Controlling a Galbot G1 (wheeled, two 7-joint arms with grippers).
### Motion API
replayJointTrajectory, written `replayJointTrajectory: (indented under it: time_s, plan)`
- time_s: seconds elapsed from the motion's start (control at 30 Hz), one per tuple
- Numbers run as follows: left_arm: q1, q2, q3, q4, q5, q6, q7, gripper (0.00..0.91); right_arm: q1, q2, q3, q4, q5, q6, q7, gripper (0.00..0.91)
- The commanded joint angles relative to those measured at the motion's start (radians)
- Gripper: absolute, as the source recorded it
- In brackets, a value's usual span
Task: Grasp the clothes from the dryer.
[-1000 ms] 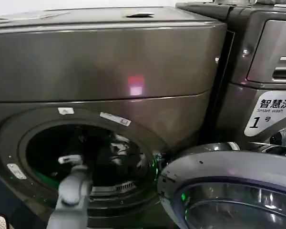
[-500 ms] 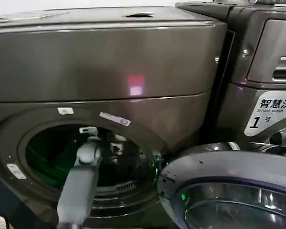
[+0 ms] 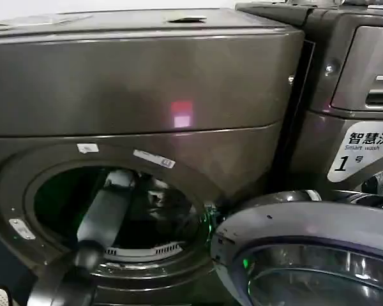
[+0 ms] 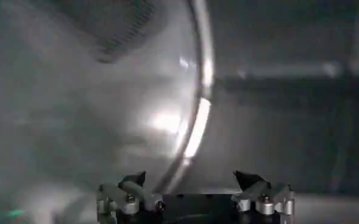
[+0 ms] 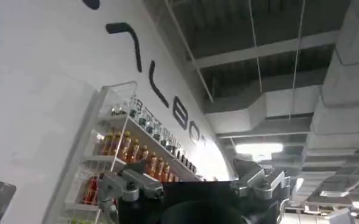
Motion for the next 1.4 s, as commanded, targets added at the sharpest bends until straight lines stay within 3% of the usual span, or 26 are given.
replayJointTrajectory:
  time_s: [0.03,0.33,0.97,1.07,1.1,1.2,1.27,1.4]
  plan:
    - [-0.082,0.002,0.096,0.096,0.345,-0.030,0.088,0.907,-0.006,0.001,0.008,-0.001,0.000,-0.001,0.000,0.907]
    - [-0.082,-0.016,0.218,0.093,0.349,-0.019,0.051,0.907,-0.019,0.008,0.018,0.002,0.002,0.000,-0.002,0.907]
    - [-0.094,-0.060,0.295,0.205,0.255,-0.008,0.158,0.899,-0.010,0.006,0.003,0.015,0.000,0.000,-0.004,0.907]
    - [-0.100,-0.065,0.298,0.217,0.242,-0.005,0.186,0.660,-0.009,0.007,0.003,0.013,-0.001,0.001,-0.003,0.907]
    - [-0.101,-0.065,0.299,0.217,0.239,-0.005,0.195,0.478,-0.007,0.008,0.002,0.013,-0.001,0.001,-0.003,0.907]
    - [-0.106,-0.066,0.301,0.222,0.235,-0.005,0.219,0.228,-0.004,0.011,-0.001,0.016,-0.001,0.002,-0.003,0.907]
    - [-0.112,-0.065,0.301,0.230,0.231,-0.005,0.231,0.125,-0.003,0.011,-0.003,0.017,-0.002,0.003,-0.003,0.907]
    - [-0.114,-0.064,0.301,0.231,0.228,-0.008,0.245,0.057,-0.001,0.012,-0.004,0.018,-0.002,0.004,-0.003,0.907]
